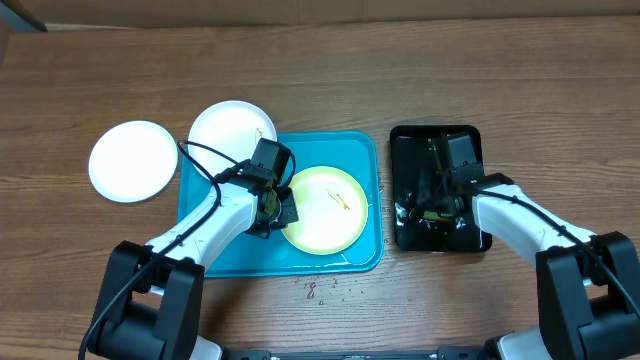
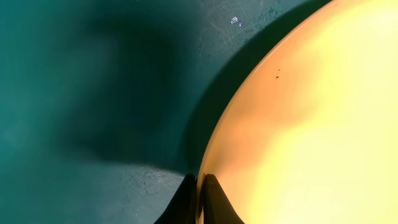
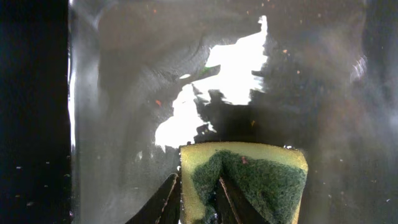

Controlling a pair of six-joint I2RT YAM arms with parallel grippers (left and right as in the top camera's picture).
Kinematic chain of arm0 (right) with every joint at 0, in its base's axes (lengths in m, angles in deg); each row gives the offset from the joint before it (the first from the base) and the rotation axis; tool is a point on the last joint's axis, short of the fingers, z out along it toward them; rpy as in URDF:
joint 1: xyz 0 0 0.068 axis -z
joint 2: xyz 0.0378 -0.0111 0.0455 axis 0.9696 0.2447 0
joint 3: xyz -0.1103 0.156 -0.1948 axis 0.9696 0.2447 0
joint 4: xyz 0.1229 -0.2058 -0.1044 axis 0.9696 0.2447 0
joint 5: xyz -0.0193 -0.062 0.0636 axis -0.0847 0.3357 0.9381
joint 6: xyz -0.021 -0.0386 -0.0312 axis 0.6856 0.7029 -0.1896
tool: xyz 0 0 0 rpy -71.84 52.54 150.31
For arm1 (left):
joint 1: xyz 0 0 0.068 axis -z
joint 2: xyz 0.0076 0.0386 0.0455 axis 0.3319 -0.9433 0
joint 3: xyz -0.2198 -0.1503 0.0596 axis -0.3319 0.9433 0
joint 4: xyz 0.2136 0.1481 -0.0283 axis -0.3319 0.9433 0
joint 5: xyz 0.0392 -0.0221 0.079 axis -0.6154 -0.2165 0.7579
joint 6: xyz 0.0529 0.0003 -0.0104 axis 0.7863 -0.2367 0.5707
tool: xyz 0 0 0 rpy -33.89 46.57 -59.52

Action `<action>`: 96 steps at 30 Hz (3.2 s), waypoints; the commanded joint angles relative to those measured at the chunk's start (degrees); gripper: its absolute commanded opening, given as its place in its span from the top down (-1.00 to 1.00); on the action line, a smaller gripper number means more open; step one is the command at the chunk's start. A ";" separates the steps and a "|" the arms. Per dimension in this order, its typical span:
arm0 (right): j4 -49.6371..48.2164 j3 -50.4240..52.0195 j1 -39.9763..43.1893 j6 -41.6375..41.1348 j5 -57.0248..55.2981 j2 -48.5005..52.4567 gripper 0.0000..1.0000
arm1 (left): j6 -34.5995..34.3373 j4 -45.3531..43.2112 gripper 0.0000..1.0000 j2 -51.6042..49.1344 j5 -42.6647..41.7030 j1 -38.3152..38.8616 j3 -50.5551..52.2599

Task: Clean dirty plates on tray and stack at the side
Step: 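Grasp the sponge and dip it in the black tray's water with right gripper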

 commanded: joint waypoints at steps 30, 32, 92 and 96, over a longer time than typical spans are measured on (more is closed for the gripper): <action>24.11 -4.55 0.26 -2.38 1.66 -6.67 0.30 | -0.92 0.42 0.92 -0.31 1.09 0.22 0.28; 22.88 -3.34 0.26 -3.52 -1.11 -6.43 0.24 | -0.92 0.42 0.91 -0.31 1.09 0.22 0.28; 38.60 -20.74 0.24 -1.79 0.09 -5.79 0.93 | -0.92 0.37 0.92 -0.31 1.14 0.22 0.28; 37.73 -18.99 0.26 -2.01 0.76 -5.60 0.93 | -0.92 0.37 0.91 -0.31 1.18 0.22 0.28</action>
